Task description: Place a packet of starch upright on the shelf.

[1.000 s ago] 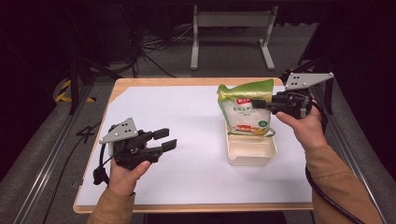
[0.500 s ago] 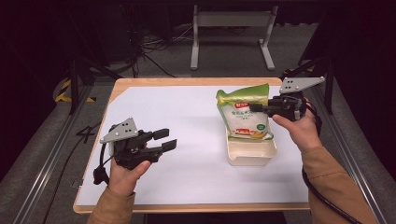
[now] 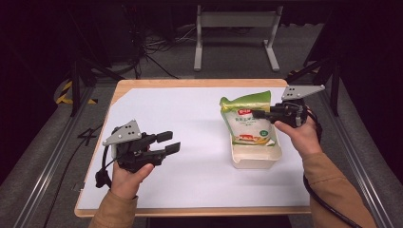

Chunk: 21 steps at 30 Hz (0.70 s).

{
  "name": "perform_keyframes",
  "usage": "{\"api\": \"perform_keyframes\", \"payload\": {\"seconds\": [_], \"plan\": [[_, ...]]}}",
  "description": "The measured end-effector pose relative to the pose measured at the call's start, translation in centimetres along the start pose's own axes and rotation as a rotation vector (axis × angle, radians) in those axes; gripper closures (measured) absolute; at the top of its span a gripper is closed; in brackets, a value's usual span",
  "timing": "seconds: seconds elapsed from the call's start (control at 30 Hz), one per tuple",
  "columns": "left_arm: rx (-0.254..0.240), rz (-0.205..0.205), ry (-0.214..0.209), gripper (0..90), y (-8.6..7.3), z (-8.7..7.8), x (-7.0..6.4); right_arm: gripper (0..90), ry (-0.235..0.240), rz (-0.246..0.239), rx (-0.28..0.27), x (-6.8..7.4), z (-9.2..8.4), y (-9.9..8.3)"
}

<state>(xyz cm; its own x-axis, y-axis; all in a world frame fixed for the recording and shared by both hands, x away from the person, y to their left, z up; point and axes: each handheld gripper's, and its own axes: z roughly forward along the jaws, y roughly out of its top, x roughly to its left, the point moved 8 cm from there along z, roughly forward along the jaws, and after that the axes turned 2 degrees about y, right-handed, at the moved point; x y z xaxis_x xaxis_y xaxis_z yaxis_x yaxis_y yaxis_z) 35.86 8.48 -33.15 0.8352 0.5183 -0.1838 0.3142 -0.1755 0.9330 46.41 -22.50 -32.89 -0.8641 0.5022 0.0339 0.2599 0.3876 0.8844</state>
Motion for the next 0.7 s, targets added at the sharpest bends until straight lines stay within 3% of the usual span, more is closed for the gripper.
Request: {"api": "perform_keyframes", "payload": {"seconds": [0.4,0.7], "plan": [[-0.002,-0.002,0.0,51.5,0.0,0.0,0.0,83.2,0.003,0.013,-0.006,-0.4,0.1,-1.0],[0.0,-0.004,-0.001,51.4,-0.1,0.1,0.1,80.0,0.023,0.018,-0.033,0.3,0.2,-1.4]]}}
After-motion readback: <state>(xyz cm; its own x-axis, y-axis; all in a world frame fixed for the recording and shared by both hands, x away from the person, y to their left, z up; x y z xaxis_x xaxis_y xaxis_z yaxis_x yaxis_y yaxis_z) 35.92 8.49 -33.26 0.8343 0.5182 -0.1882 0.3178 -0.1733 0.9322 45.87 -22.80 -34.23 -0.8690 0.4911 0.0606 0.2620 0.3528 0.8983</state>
